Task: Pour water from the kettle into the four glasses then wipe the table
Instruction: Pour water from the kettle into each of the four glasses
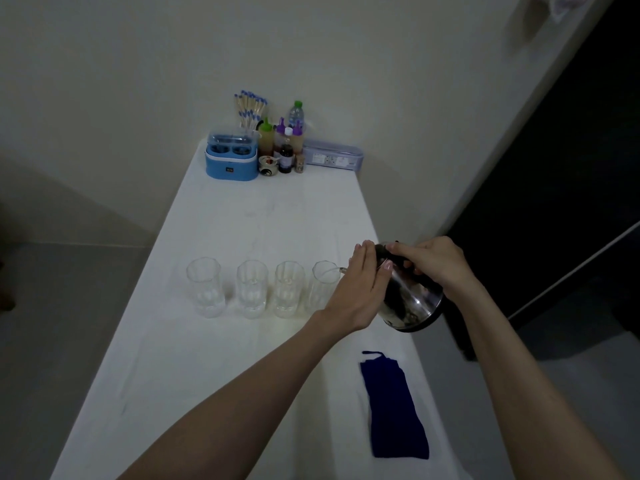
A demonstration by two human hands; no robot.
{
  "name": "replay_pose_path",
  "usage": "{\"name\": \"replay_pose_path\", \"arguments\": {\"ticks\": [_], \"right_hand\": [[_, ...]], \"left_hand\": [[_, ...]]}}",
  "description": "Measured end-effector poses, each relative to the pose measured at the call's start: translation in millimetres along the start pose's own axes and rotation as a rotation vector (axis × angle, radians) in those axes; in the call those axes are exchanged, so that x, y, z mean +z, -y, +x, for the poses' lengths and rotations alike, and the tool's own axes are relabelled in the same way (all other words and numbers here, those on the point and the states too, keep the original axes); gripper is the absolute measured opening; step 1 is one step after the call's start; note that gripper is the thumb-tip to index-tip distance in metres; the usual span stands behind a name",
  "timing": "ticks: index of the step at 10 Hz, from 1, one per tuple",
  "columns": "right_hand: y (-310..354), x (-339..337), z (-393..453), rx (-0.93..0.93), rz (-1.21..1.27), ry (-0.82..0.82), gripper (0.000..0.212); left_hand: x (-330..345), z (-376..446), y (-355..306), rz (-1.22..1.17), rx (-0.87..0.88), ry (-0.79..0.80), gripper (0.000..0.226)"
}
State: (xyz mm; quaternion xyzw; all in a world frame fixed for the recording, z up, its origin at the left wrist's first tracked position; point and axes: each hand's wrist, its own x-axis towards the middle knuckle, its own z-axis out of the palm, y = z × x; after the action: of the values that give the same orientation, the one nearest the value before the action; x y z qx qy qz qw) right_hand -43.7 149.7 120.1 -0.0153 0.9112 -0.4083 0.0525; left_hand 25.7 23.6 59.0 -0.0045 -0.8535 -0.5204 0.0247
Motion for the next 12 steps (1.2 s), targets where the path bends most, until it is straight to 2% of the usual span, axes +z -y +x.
{"name": "replay_pose_path", "arguments": {"ticks": [12], "right_hand": [[14, -4, 8, -0.033, -0.102, 0.004, 0.047]], "left_hand": [[-5, -3, -10, -0.051, -0.018, -0.034, 0.056]]}}
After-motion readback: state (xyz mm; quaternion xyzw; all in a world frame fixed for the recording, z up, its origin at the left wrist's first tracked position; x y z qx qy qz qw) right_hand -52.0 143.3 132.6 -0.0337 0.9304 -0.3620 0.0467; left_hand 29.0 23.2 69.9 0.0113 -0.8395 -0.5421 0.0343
